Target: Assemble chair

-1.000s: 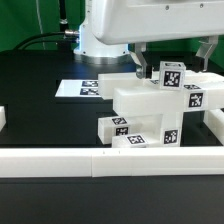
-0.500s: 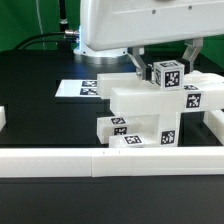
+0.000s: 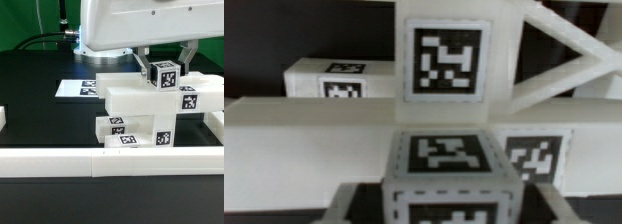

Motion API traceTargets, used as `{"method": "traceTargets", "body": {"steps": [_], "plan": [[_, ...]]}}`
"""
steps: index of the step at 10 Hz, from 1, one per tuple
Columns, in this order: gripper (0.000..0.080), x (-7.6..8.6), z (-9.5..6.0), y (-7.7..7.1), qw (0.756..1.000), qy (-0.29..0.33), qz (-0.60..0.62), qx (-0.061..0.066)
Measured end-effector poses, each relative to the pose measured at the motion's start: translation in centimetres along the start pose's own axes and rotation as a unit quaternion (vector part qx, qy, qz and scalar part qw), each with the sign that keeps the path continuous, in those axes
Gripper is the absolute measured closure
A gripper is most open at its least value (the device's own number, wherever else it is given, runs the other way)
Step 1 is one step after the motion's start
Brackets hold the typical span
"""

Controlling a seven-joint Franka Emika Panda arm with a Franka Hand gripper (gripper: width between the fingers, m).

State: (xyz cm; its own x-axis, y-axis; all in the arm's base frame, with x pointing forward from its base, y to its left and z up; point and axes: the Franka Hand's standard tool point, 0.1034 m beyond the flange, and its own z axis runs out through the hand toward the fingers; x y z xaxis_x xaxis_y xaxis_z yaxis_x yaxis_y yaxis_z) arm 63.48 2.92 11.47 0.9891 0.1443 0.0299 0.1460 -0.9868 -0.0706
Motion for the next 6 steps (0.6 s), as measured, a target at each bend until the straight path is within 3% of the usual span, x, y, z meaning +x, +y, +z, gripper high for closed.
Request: {"method": "traceTargets", "body": {"steps": [2,4,6], "plan": [[0.0516,0.61,-0.09,0.43,0.997,-0.01,0.07,0.003],[0.0515,0.68,-0.11,-0.04,0.989,0.002,0.149,0.0],[0.0515,0.71,-0.02,0.15,0.969,0.01,0.246,0.002]]}}
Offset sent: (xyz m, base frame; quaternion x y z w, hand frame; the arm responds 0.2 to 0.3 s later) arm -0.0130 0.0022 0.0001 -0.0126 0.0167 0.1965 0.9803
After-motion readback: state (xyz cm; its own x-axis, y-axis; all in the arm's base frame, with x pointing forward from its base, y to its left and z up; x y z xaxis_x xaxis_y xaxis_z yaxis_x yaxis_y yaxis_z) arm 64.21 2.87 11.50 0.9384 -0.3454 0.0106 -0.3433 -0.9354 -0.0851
